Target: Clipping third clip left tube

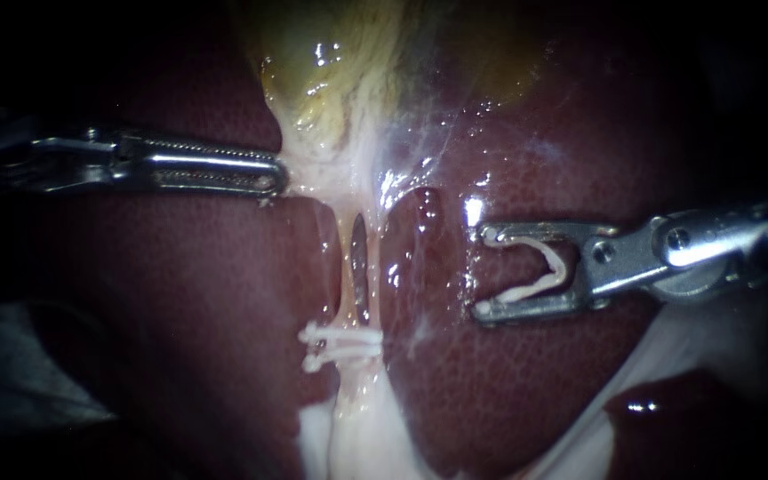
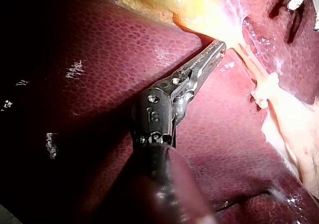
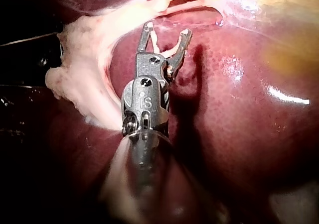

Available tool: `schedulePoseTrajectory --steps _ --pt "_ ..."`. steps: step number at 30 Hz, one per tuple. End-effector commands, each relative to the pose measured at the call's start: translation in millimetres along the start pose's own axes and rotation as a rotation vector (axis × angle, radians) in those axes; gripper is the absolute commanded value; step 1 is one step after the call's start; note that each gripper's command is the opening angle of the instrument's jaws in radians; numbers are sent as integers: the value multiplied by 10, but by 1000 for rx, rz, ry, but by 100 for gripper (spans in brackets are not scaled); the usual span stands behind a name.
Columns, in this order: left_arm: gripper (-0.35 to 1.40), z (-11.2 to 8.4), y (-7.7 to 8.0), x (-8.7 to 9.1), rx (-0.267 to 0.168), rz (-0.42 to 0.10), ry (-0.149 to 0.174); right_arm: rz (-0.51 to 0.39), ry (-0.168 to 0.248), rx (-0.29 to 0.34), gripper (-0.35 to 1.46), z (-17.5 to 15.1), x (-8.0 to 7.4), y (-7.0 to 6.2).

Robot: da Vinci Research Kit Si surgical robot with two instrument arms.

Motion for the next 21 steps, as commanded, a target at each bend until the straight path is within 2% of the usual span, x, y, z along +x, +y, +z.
schedulePoseTrajectory --steps 1,4,8,13,16,21 --pt "-35 -1 1 1 -1 -1 0 0 1 1 50 0 0 0" --pt "-35 -8 7 7 -4 -5 -1 1 1 3 50 0 0 0" --pt "-35 -27 19 24 -12 -22 -8 1 4 11 50 1 1 0" --pt "-35 -46 26 35 -8 -17 6 3 9 29 50 6 4 1" --pt "-35 -46 25 34 -8 -16 6 3 37 54 50 15 9 3" --pt "-35 -45 25 33 -7 -16 6 98 97 87 50 41 20 6"
